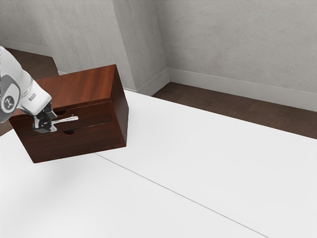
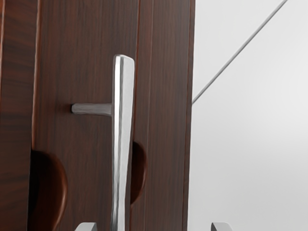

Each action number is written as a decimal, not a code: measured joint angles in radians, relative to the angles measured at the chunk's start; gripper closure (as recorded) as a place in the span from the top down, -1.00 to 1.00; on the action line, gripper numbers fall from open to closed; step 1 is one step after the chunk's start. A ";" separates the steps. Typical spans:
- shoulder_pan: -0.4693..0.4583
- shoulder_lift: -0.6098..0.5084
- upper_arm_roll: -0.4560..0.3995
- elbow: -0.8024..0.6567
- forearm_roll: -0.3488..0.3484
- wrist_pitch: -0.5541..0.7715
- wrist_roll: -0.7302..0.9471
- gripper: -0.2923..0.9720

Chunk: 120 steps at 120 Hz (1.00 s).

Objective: Pull the drawer handle with one arm to open the drawer

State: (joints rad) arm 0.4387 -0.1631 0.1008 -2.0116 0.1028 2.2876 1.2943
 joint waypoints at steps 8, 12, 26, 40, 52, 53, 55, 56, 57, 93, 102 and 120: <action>0.000 0.008 -0.001 0.002 0.000 0.003 0.000 -0.14; 0.000 0.013 -0.001 0.004 0.000 0.004 0.000 -0.14; 0.000 0.026 -0.002 0.013 0.000 0.008 0.000 -0.15; 0.000 0.032 -0.003 0.014 -0.001 0.010 0.000 -0.19; -0.001 0.034 -0.004 0.014 -0.002 0.012 0.000 -0.25; -0.001 0.034 -0.004 0.014 -0.002 0.012 0.000 -0.25; -0.001 0.035 -0.004 0.014 -0.002 0.012 0.000 -0.26; -0.001 0.035 -0.004 0.014 -0.002 0.012 0.000 -0.27; -0.001 0.035 -0.004 0.013 -0.003 0.012 0.000 -0.27; -0.003 0.012 -0.005 -0.011 -0.005 0.014 -0.004 -0.50; -0.003 0.000 -0.006 -0.024 -0.005 0.012 -0.005 -0.54; -0.008 -0.033 -0.009 -0.062 -0.005 0.007 -0.007 -0.57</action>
State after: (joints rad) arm 0.4311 -0.1959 0.0914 -2.0739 0.0973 2.2949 1.2877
